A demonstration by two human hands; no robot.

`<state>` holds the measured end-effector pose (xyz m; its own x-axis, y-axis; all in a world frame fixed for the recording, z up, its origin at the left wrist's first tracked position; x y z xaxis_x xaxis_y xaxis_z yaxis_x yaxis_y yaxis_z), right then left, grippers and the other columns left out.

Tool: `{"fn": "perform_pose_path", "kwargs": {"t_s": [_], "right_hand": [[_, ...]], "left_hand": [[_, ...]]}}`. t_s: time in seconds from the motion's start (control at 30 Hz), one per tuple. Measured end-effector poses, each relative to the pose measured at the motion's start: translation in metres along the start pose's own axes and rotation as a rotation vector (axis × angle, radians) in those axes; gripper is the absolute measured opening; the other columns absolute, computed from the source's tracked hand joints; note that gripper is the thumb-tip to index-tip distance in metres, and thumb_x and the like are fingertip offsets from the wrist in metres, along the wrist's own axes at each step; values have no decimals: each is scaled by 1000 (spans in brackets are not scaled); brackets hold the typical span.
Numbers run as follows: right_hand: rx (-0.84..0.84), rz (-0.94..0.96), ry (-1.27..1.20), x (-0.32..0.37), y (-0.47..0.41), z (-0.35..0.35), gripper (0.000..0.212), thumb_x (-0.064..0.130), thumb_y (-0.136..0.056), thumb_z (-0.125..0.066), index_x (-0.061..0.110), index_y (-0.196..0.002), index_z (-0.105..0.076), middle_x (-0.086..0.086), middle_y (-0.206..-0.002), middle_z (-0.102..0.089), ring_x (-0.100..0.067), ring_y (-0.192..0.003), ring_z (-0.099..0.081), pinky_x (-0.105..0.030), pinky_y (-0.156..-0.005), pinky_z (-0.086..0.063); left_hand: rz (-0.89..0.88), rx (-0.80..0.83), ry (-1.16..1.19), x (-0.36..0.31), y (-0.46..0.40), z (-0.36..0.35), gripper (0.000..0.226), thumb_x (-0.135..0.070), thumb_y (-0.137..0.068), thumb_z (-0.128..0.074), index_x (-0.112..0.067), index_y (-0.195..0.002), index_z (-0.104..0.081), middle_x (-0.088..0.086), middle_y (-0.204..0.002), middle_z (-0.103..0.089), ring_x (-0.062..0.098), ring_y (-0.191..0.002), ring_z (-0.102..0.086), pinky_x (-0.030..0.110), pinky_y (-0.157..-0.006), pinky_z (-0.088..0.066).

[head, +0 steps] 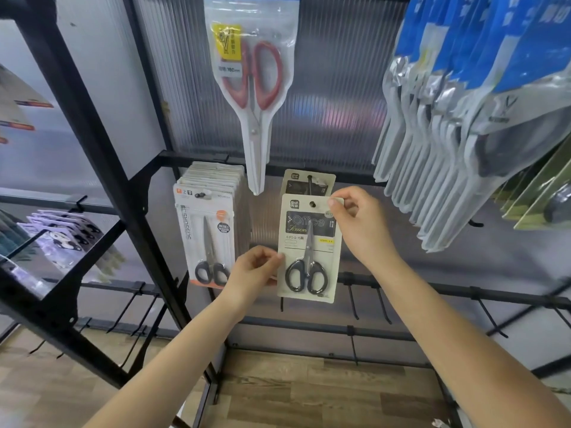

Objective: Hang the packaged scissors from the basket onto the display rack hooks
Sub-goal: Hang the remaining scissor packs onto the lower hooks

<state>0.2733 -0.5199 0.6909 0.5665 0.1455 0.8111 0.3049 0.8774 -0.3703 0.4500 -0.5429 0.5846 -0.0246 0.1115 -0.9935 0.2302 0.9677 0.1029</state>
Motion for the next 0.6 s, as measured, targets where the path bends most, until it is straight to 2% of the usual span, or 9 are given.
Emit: {"fn": "perform_pose_path", "kwargs": {"t_s": [0.17, 0.27, 0.4, 0.5, 0.6], "right_hand": [[-87, 27, 89, -5, -13, -8, 8, 15, -93, -56, 13, -98, -62, 5, -76, -57, -13, -74, -55, -27, -69, -46], [-156, 75, 119, -8, -20, -13, 12, 14, -93, -56, 9, -103, -60, 0, -88, -61, -17, -81, -58, -31, -73, -49], [-197, 107, 141, -12, -30, -18, 8, 14, -93, -56, 8, -97, -59, -2, -95, -58, -17, -82, -56, -32, -71, -49], [-206, 101, 160, -14, -36, -21, 7, 14, -93, -55, 9, -96, -58, 2, -92, -53, -16, -81, -55, -27, -69, -45], [-198, 94, 204, -16, -40, -22, 9, 15, -94, -54, 8, -97, -59, 3, -92, -50, -16, -81, -52, -23, -67, -38]], "left_hand": [[30, -83, 2, 2, -19, -9, 20, -17, -93, -57, -9, -74, -54, 6, -73, -60, 17, -68, -58, 26, -67, -55], [40, -154, -23, 3, -34, -13, 24, -25, -92, -59, -12, -74, -53, 10, -79, -61, 25, -77, -60, 43, -81, -53], [52, -234, -82, -2, -49, -16, 22, -31, -92, -57, -14, -77, -54, 5, -81, -62, 23, -83, -58, 36, -85, -48], [69, -249, -138, -6, -60, -17, 24, -34, -93, -55, -11, -85, -55, 13, -91, -64, 28, -90, -60, 42, -91, -48], [69, -274, -168, -9, -67, -16, 24, -33, -94, -53, -11, -85, -53, 6, -83, -59, 23, -84, -54, 35, -84, -45]]}}
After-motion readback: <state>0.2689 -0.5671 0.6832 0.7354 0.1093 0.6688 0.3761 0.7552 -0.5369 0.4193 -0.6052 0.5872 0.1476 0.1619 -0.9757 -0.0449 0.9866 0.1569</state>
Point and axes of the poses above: each hand's wrist, its own y-axis away from the middle knuckle, its own z-axis out of the back of the hand, x = y × z, the point moved 5 cm from there along -y, towards the middle knuckle
